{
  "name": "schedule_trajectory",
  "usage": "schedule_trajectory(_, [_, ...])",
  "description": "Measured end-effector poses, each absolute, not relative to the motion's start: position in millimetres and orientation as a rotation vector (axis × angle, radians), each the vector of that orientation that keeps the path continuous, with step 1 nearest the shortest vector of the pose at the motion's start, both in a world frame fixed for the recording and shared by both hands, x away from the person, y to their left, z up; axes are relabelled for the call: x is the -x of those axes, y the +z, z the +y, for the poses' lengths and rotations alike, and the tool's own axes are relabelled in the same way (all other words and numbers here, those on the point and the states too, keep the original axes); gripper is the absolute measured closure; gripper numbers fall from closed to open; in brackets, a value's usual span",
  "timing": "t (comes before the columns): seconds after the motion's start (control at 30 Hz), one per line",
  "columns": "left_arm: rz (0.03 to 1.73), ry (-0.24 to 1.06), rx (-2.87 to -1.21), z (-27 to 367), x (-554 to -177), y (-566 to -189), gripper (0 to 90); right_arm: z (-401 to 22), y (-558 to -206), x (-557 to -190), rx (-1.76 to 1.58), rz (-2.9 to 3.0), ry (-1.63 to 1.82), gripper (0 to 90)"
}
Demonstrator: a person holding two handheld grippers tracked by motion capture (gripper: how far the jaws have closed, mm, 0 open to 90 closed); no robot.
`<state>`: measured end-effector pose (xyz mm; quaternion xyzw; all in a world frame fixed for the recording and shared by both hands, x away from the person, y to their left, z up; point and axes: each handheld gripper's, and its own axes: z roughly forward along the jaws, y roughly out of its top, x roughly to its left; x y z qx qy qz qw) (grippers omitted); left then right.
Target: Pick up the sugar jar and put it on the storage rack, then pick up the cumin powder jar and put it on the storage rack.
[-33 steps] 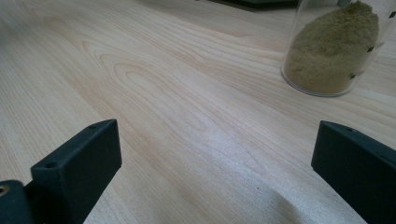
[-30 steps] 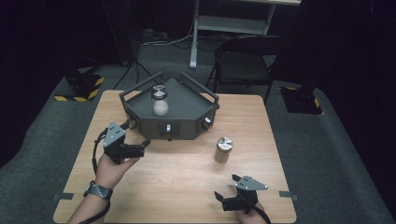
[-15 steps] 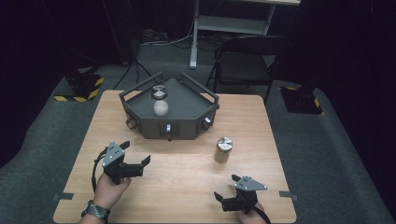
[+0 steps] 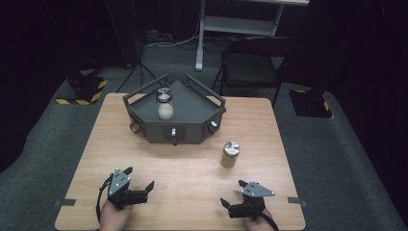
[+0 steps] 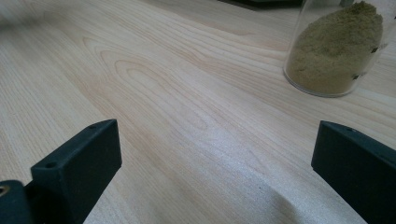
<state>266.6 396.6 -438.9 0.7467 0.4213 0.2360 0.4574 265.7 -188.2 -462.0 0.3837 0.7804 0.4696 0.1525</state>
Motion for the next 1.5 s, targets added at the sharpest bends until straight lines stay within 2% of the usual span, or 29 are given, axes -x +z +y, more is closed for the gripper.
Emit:
schedule_trajectory(0.37, [0.938,0.594,-1.925,392,-256,-447,0.5,-186,-463,-261,-1.101,2.208,1.339,1.1])
schedule_trajectory(0.63, [0.957,0.565,-1.916,393,-258,-447,0.9,-179,-462,-256,-1.073,2.202,1.296,1.2])
schedule_trajectory(0.83, [0.897,0.575,-1.936,392,-255,-448,0.9,-175,-460,-256,-1.079,2.207,1.270,1.1])
schedule_trajectory(1.5, [0.918,0.545,-1.936,394,-265,-446,0.7,-178,-463,-249,-1.101,2.168,1.295,1.1])
